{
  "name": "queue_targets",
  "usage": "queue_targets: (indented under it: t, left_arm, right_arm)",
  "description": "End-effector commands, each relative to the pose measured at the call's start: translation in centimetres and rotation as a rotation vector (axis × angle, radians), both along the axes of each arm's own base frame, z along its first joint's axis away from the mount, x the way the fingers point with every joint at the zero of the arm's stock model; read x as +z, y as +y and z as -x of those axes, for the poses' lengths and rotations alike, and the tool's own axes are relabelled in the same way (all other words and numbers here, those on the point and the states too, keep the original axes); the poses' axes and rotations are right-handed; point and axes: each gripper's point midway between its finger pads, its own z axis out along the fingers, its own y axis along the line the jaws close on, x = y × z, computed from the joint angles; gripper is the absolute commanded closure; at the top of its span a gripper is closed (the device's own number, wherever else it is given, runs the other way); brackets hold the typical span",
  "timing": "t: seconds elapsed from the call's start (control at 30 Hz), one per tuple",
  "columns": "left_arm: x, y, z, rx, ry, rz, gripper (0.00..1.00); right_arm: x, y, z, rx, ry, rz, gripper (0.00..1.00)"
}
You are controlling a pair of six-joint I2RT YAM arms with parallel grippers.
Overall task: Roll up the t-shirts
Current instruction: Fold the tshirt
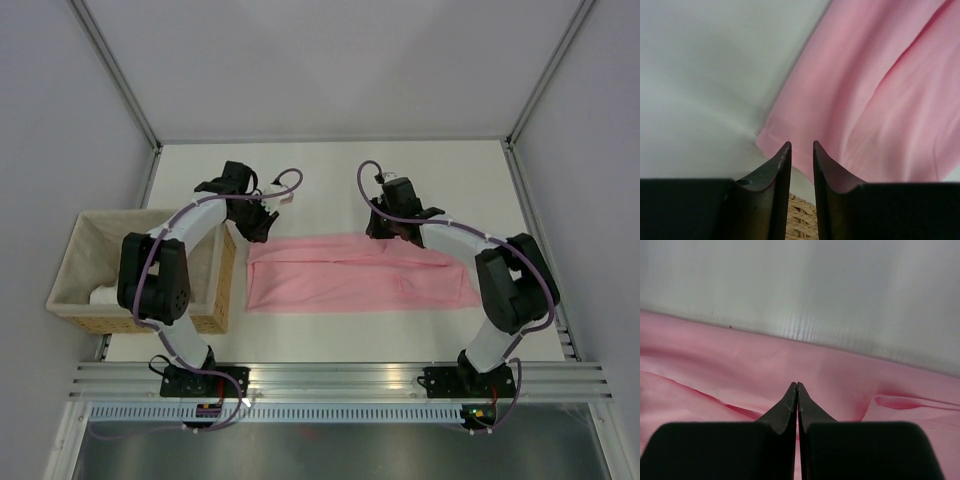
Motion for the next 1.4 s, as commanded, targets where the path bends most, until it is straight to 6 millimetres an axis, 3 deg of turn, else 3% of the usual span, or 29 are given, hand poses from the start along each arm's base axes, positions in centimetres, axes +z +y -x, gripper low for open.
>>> queue_targets:
  t: [0.0,0.23,0.33,0.43,0.57,0.67,0.87,0.9,0.97,1.07,1.2,1.37]
  left_arm:
    - [-2.0,0.4,-0.3,0.077,0.014,-0.059,0.71]
    - [-6.0,1.8,2.7,0.042,0.079,-0.149,0.72]
    - [-6.8,2.7,3.0,0.042,0.074,-0.187,0.71]
    - [-7.2,3.3,2.8,0.046,0.058,-0.219,0.71]
    - [-7.0,3.9,2.0,0.066,0.014,-0.254,0.71]
    - [-5.8,3.3,1.4,0.072,-0.019,-0.215,0.69]
    - [-2.3,0.8,1.2,0.049,-0.074,-0.082,0.66]
    - [-1.8,0.6,1.1,0.052,-0.082,-0.074,0.66]
    - [-1.4,0.5,1.1,0.060,-0.082,-0.063,0.66]
    - [-1.0,0.4,1.2,0.076,-0.082,-0.055,0.66]
    - [-2.0,0.8,1.8,0.087,-0.051,-0.070,0.66]
    - [-4.5,1.3,2.4,0.109,-0.010,-0.097,0.66]
  right_arm:
    - [-0.7,2.1,-0.4,0.029,0.013,-0.068,0.99]
    - [-7.5,-0.6,3.2,-0.038,0.171,0.034,1.00]
    - [-9.2,-1.7,4.1,-0.063,0.210,0.083,1.00]
    - [-9.6,-2.5,4.3,-0.081,0.219,0.111,1.00]
    - [-8.6,-3.6,3.4,-0.107,0.190,0.135,1.00]
    - [-6.4,-3.1,2.6,-0.064,0.137,0.120,1.00]
    - [0.8,-0.6,0.7,0.021,-0.010,0.004,0.98]
    - [2.7,-0.5,0.3,0.020,-0.052,-0.014,0.98]
    - [4.7,-1.1,-0.1,-0.014,-0.097,-0.011,0.97]
    - [5.1,-3.6,0.3,-0.114,-0.084,0.054,0.97]
    - [1.6,-8.2,3.1,-0.253,0.020,0.066,0.99]
    - [-1.5,-13.8,4.4,-0.412,0.089,-0.048,1.00]
